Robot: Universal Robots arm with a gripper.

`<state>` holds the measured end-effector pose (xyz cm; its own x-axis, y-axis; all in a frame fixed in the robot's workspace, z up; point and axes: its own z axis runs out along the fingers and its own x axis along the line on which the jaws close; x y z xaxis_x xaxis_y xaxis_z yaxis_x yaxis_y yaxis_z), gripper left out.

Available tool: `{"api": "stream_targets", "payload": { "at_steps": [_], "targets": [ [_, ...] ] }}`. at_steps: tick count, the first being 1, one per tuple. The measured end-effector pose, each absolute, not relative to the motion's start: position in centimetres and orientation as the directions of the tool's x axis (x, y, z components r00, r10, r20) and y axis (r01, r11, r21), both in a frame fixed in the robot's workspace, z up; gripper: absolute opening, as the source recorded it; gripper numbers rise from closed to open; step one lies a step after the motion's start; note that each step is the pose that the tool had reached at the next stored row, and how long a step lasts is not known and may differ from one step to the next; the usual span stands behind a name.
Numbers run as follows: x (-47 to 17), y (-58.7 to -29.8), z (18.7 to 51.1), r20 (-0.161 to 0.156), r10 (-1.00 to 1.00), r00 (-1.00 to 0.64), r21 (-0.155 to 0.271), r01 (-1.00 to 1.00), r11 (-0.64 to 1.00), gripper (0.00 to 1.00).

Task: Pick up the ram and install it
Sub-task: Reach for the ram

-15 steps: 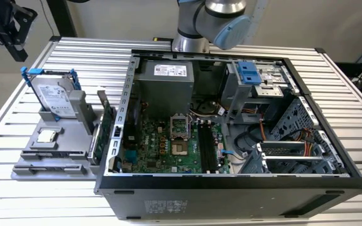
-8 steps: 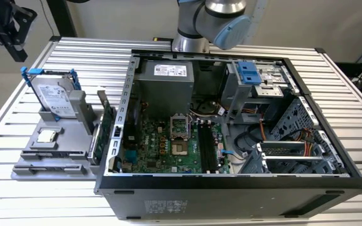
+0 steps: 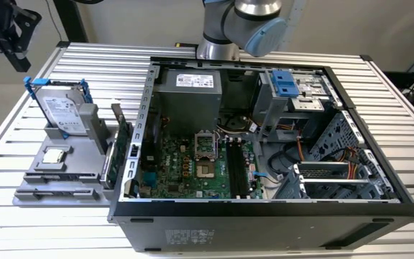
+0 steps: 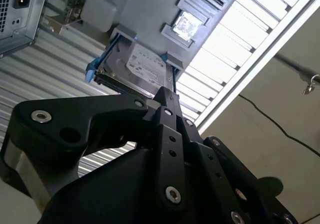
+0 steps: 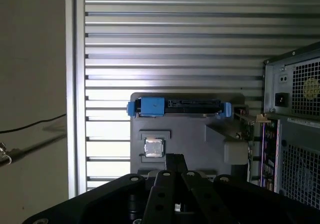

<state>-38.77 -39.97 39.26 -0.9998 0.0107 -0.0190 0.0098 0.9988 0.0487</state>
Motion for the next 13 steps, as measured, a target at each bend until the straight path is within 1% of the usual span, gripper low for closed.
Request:
{"api": "stream_targets", "payload": {
  "at_steps": [13],
  "targets": [
    [-38.77, -40.38, 39.26, -0.019, 0.011, -1.0, 0.049, 0.01, 0.999, 0.0]
  ]
}}
